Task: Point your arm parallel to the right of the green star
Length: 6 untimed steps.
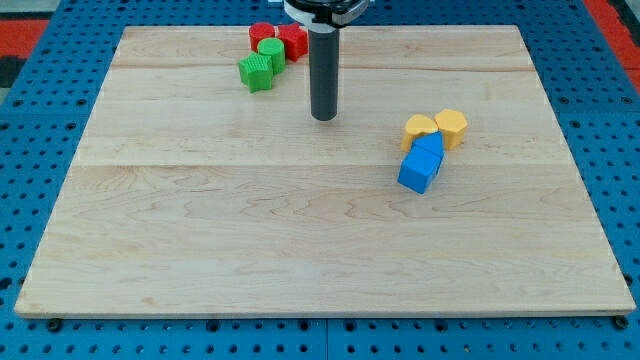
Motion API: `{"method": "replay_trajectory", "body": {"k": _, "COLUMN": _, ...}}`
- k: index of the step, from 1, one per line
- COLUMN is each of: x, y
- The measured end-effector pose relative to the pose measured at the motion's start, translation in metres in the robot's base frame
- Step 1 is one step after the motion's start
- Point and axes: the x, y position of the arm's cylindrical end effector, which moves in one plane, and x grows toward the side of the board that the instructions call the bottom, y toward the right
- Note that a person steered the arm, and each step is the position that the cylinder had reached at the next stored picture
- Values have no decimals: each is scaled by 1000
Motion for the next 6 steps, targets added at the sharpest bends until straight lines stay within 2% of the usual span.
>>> {"method": "replay_trajectory", "body": {"k": 1, "x": 0, "y": 0}}
{"method": "replay_trajectory", "body": {"k": 3, "x": -25, "y": -12}}
{"method": "replay_trajectory", "body": {"k": 6, "x": -56, "y": 1}}
